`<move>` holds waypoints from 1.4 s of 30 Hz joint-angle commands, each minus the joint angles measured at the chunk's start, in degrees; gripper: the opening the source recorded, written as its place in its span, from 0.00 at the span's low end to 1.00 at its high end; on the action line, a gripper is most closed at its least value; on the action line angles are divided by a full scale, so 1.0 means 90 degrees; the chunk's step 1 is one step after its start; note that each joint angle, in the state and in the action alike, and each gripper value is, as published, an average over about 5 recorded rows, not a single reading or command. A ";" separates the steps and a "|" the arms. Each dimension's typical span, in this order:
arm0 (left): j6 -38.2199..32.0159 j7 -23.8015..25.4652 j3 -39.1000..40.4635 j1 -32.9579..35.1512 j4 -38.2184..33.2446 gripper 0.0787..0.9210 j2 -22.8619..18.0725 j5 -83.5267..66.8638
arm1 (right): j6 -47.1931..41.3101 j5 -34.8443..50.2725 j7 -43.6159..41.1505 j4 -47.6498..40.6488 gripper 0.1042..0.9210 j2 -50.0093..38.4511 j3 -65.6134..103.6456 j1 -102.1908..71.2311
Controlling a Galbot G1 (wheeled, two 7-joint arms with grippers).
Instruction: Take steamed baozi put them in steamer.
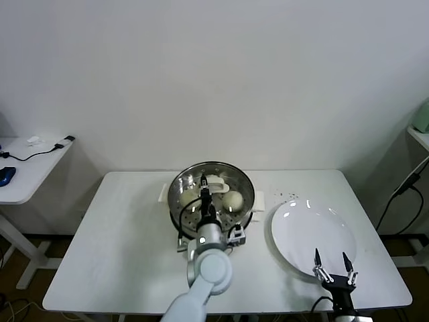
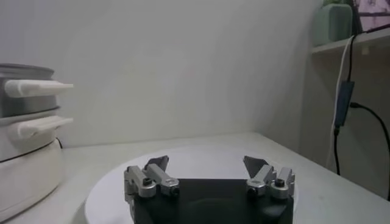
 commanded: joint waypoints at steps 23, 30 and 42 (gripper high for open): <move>-0.3142 -0.2389 -0.1744 0.1835 -0.3050 0.87 0.1215 -0.9742 | 0.0438 0.0229 -0.0346 -0.0035 0.88 -0.0029 -0.0084 0.0082; -0.4589 -0.1707 -0.4118 0.3068 -0.3069 0.88 0.1472 -1.2652 | 0.0399 -0.0023 -0.0203 -0.0022 0.88 0.0033 -0.0171 0.0173; -0.5642 -0.1519 -0.4934 0.3579 -0.1911 0.88 0.1702 -1.3610 | 0.0368 -0.0149 -0.0136 -0.0145 0.88 0.0061 -0.0213 0.0363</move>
